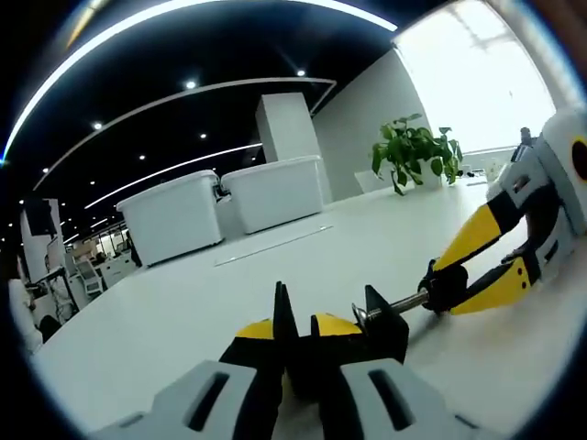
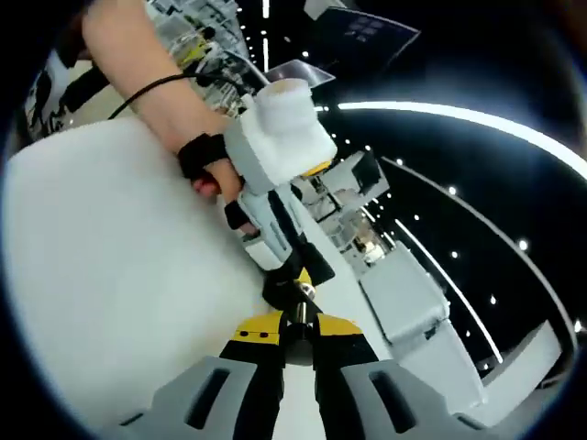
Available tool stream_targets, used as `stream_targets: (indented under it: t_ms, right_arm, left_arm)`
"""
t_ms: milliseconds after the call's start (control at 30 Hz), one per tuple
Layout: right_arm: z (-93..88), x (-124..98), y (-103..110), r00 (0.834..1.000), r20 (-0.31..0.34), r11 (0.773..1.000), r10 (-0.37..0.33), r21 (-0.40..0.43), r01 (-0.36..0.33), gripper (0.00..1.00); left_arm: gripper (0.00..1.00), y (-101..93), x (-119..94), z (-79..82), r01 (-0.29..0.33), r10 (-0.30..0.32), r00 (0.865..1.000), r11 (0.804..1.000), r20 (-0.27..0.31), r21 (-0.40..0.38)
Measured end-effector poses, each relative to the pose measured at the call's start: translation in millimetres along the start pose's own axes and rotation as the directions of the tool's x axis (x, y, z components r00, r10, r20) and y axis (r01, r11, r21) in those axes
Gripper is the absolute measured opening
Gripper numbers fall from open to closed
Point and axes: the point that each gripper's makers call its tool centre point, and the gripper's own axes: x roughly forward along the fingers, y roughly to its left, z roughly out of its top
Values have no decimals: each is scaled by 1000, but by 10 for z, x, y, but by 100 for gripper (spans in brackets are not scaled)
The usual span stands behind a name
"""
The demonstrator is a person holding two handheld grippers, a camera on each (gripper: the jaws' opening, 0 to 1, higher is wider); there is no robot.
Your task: Clamp the fixed fixture on the desktop, loosen the retaining clip, secure it to the edge of the desk, and tighten the retaining clip.
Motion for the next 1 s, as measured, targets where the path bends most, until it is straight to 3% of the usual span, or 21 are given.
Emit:
stream_targets:
  t_ms: [233, 333, 367, 400, 467, 567, 633, 700, 733, 767, 800, 867, 900, 933, 1000]
  right_arm:
    - [-49, -1, -44, 1000, -3, 999, -6, 41, 6, 12]
    - [-60, -16, -78, 1000, 6, 984, -7, 181, 6, 13]
    - [-62, -36, -94, 1000, 7, 971, -9, 240, 7, 13]
    - [-75, -50, -128, 1000, 16, 939, -18, 345, 11, 14]
    - [-85, -72, -185, 998, 42, 852, -36, 523, 9, 17]
    - [-123, -86, -262, 995, 88, 667, -53, 745, -30, 20]
    - [-145, -91, -299, 990, 124, 506, -72, 859, -71, 21]
    - [-261, -66, -362, 984, 154, 307, -91, 944, -120, 22]
    - [-299, -63, -372, 983, 157, 265, -91, 956, -128, 22]
    - [-353, -53, -372, 986, 144, 249, -85, 961, -119, 22]
    - [-428, -36, -334, 992, 112, 259, -61, 961, -92, 22]
    - [-439, -29, -227, 996, 85, 302, -22, 950, -75, 23]
    - [-425, 13, -219, 995, 90, 345, -33, 936, -74, 24]
    - [-415, 21, -209, 995, 93, 329, -32, 941, -77, 25]
    - [-442, 34, -228, 995, 96, 319, -34, 944, -80, 23]
  left_arm:
    - [12, 14, -7, -9, -4, 4, 1000, 1000, -5, 3]
    - [12, 24, 1, -17, -3, 3, 1000, 1000, -6, 5]
    - [12, 25, 4, -19, -3, 3, 1000, 1000, -6, 5]
    - [12, 28, 7, -21, -3, 3, 1000, 1000, -6, 5]
    - [12, 41, 15, -24, -2, 2, 1000, 1000, -6, 6]
    - [12, 40, 16, -25, -2, 2, 1000, 1000, -5, 8]
    - [12, 39, 14, -24, -2, 2, 1000, 1000, -5, 9]
    - [12, 39, 12, -23, -2, 2, 1000, 1000, -4, 11]
    - [12, 38, 13, -23, -2, 2, 1000, 1000, -3, 11]
    - [12, 37, 13, -25, -1, 2, 1000, 1000, -3, 12]
    - [12, 37, 13, -24, -2, 2, 1000, 1000, -3, 13]
    - [12, 36, 12, -22, -1, 1, 1000, 1000, -3, 13]
    - [12, 36, 12, -21, -1, 1, 1000, 1000, -2, 13]
    - [12, 36, 13, -22, 0, 0, 1000, 1000, -3, 13]
    - [12, 49, 21, -23, 0, 0, 1000, 1000, -2, 14]
